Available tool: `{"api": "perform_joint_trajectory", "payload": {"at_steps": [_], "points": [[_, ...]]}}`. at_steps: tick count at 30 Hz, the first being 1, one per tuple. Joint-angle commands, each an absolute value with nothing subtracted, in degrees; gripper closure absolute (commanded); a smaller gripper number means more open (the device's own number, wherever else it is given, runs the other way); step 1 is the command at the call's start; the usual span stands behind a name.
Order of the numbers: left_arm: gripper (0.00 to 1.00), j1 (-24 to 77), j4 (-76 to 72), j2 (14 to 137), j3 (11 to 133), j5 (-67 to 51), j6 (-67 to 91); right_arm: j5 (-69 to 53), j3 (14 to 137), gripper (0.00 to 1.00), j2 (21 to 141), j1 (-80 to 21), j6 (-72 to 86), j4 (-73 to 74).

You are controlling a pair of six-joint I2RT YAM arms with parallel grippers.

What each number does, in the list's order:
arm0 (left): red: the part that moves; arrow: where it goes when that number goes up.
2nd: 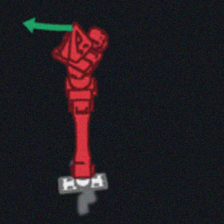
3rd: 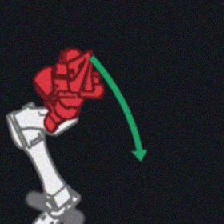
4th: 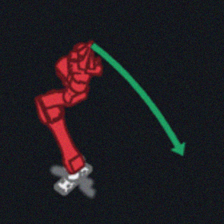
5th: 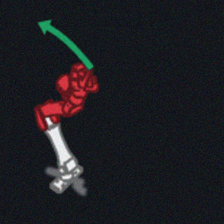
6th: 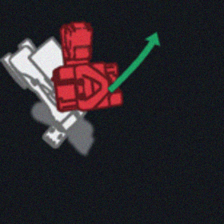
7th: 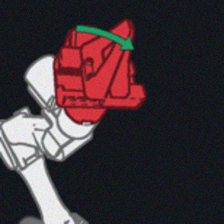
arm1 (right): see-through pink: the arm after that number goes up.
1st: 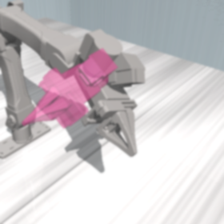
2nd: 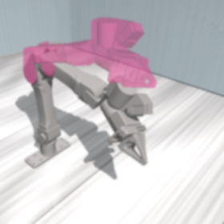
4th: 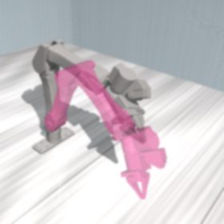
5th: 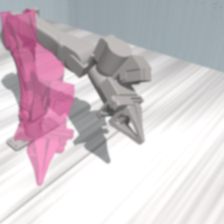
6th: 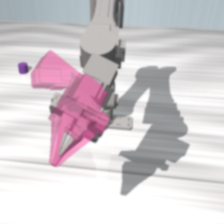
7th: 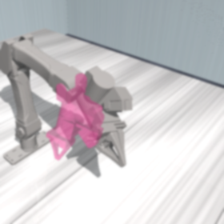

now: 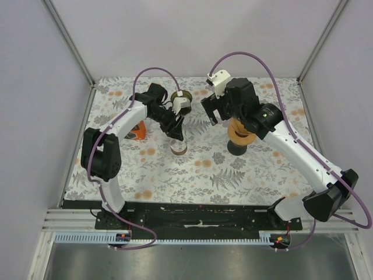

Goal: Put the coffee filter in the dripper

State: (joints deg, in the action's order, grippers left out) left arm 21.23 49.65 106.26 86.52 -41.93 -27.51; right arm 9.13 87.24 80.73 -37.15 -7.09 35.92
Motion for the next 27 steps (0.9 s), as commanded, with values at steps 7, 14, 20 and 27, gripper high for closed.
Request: {"api": "perform_joint_trajectory", "payload": {"at_steps": [7,14,20,27], "points": [[0.3,17.0,42.1,111.1,109.1,-40.5,-7.9,8.3,90.4,0.02,80.9,-36.7,-8.6,33.7],[0.27,17.0,38.2,123.5,119.1,-4.7,13.4,8.5,90.1,0.02,80.6,-36.4,-8.4,33.8],[0.23,16.9,37.5,132.5,126.0,-1.9,16.3,9.3,89.9,0.02,80.2,-36.4,-7.6,34.5],[0.46,16.9,36.5,137.7,128.2,-3.2,16.1,10.3,89.6,0.02,79.5,-36.4,-6.7,36.2]]}}
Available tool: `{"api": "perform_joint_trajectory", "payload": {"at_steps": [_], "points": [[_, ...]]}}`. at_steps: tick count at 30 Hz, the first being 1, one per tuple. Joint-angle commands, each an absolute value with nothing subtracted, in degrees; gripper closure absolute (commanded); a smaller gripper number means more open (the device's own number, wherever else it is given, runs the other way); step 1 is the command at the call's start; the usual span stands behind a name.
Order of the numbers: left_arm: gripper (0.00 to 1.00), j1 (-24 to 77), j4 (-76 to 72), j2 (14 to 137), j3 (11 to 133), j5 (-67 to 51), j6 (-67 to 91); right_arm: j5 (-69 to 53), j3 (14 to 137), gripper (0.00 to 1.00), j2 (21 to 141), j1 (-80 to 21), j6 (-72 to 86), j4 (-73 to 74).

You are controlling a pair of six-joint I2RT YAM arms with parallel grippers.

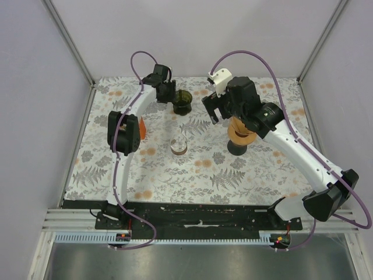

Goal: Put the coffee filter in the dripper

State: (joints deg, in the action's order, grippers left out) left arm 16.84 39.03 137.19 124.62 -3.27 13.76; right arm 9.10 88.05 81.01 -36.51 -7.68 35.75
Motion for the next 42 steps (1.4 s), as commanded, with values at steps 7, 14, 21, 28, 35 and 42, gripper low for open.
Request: {"api": "perform_joint_trajectory", "payload": {"at_steps": [7,14,21,28,35,42], "points": [[0.76,16.6,36.6,138.6,127.7,-7.1,15.0,10.1,91.1,0.02,80.1,-36.4,-6.9,36.7],[0.98,15.8,38.1,136.7,128.4,-16.6,12.9,10.9,91.1,0.02,79.6,-36.4,-7.7,37.3],[0.98,10.6,41.1,125.0,129.9,-32.7,11.4,12.2,89.1,0.02,77.3,-36.2,-8.8,37.4],[0.98,10.1,65.1,118.1,133.6,-41.2,-2.6,7.4,91.8,0.02,78.6,-35.5,-9.0,37.5],[0.98,11.2,85.5,114.4,132.8,-42.3,-19.4,3.3,95.4,0.02,80.1,-35.5,-10.5,37.8],[0.98,16.0,85.4,107.8,120.4,-40.3,-27.7,1.7,94.7,0.02,79.4,-35.5,-7.6,38.5]]}}
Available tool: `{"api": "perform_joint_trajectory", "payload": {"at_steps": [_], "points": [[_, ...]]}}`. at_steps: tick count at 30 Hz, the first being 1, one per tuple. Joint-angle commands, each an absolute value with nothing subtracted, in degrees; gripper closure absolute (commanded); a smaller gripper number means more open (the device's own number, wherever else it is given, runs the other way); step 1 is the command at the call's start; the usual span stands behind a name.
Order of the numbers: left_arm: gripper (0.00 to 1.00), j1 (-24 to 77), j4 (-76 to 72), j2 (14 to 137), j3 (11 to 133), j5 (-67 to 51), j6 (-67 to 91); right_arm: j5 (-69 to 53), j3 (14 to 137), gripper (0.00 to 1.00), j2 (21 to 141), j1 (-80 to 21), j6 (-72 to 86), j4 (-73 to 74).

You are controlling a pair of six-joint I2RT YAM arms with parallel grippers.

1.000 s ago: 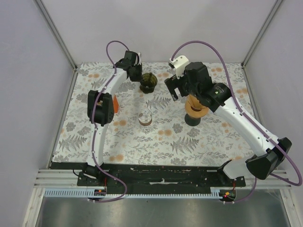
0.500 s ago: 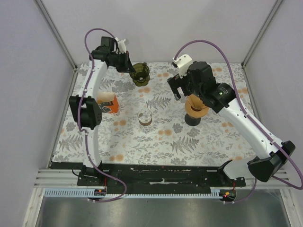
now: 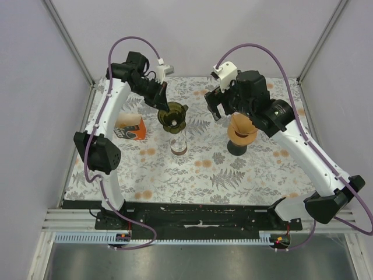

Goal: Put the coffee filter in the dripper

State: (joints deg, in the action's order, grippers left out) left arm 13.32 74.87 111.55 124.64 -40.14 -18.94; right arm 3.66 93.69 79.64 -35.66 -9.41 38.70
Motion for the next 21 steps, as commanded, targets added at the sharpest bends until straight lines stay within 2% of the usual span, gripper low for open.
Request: {"api": "perform_joint_trajectory", "payload": {"at_steps": [1,14,21], "points": [[0.98,16.1,85.3,107.8,119.7,-40.4,-27.9,1.5,94.5,0.02,79.0,-35.6,-6.9,38.6],[0.98,17.5,85.4,106.3,110.9,-42.1,-30.3,1.5,91.7,0.02,77.0,-35.6,-4.3,39.7],[0.98,19.3,85.4,107.1,111.2,-43.8,-29.9,0.8,92.4,0.02,78.1,-35.6,-4.5,39.9]]}}
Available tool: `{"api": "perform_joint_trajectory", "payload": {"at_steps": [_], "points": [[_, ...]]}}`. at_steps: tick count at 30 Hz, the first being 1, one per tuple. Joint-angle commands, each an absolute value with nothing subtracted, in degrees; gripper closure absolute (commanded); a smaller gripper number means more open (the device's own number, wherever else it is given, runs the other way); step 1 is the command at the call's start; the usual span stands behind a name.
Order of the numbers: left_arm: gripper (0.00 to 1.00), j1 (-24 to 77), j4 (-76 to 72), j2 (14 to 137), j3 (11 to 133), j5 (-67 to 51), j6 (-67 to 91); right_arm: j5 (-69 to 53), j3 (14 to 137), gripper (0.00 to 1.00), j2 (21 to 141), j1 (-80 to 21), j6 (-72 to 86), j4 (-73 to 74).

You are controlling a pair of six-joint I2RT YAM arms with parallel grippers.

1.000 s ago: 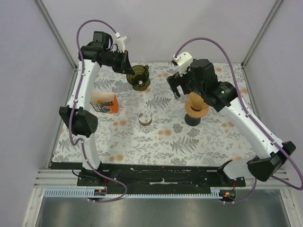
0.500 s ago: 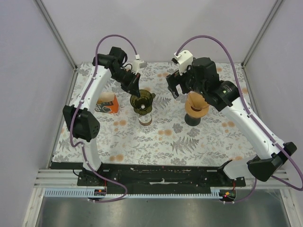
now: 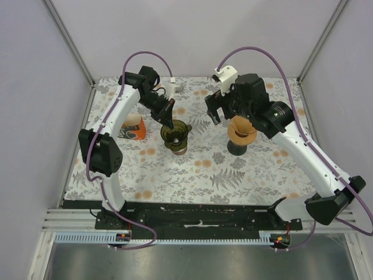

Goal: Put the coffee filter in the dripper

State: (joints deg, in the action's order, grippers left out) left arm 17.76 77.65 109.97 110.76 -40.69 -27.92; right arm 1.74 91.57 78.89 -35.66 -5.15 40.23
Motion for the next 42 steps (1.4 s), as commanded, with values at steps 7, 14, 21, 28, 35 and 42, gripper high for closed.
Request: {"api": "perform_joint_trajectory", "payload": {"at_steps": [7,14,21,28,35,42], "points": [[0.98,20.0,85.2,107.3,110.4,-41.1,-30.8,2.3,91.9,0.02,77.8,-35.6,-5.2,40.1],[0.88,20.0,85.4,108.1,111.8,-41.0,-31.5,2.2,91.3,0.02,77.8,-35.6,-5.2,40.2],[0.23,20.1,85.3,107.8,115.6,-41.8,-30.9,2.3,91.3,0.02,77.9,-35.6,-5.5,40.2],[0.12,17.0,82.8,108.5,128.5,-41.9,-24.3,1.8,91.8,0.02,78.1,-35.6,-6.4,40.2],[0.32,2.6,73.3,109.0,125.7,-27.2,-10.2,1.8,91.8,0.02,78.9,-35.5,-8.3,39.6],[0.45,0.4,71.1,107.7,116.7,-14.2,-19.6,3.3,91.9,0.02,80.7,-35.6,-11.2,39.2]]}}
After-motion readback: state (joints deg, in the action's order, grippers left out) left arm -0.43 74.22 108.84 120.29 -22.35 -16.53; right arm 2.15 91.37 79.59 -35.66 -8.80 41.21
